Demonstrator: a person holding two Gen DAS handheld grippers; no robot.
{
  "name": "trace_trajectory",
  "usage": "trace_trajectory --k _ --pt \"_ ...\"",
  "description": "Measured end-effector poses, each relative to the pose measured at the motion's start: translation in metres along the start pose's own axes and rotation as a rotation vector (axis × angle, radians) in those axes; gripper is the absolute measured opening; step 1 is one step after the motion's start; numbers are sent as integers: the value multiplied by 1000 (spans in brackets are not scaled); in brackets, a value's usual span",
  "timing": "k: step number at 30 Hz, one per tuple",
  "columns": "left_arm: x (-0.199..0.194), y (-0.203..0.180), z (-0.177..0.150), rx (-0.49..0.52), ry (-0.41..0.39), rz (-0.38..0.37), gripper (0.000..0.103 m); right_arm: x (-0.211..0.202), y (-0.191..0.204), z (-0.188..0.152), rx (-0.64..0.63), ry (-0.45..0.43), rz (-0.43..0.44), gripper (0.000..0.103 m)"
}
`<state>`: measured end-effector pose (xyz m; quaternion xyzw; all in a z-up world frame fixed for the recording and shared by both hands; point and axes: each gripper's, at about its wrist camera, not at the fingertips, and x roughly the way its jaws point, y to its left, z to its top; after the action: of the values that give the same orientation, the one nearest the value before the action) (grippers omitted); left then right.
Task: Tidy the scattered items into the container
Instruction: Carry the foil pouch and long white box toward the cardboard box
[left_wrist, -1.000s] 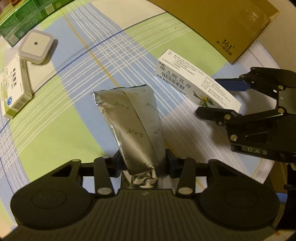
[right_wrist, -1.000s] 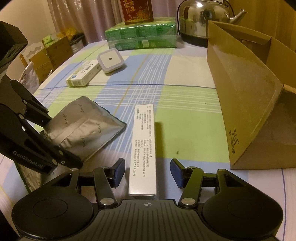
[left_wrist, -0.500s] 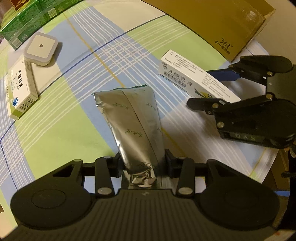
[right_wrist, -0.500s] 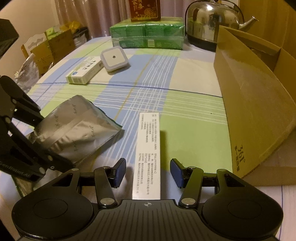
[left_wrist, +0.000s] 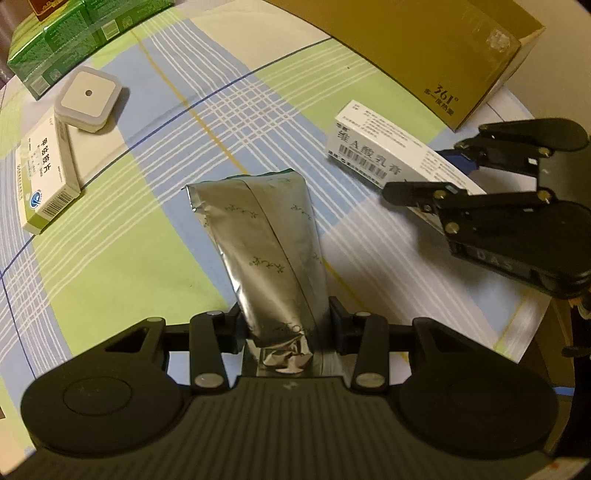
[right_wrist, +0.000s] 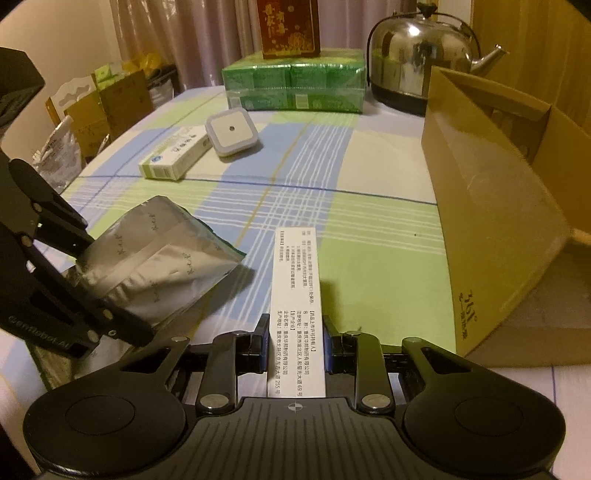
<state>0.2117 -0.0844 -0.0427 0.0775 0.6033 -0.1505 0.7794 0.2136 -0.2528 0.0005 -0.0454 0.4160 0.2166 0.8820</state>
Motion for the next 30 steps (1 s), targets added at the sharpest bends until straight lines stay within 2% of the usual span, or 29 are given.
trace_trajectory --k 15,30 --pt "-49 -8 4 13 -51 28 37 -50 4 4 12 -76 -14 23" --pt "-76 -34 -1 52 -78 45 37 -88 2 1 29 -129 -21 23"
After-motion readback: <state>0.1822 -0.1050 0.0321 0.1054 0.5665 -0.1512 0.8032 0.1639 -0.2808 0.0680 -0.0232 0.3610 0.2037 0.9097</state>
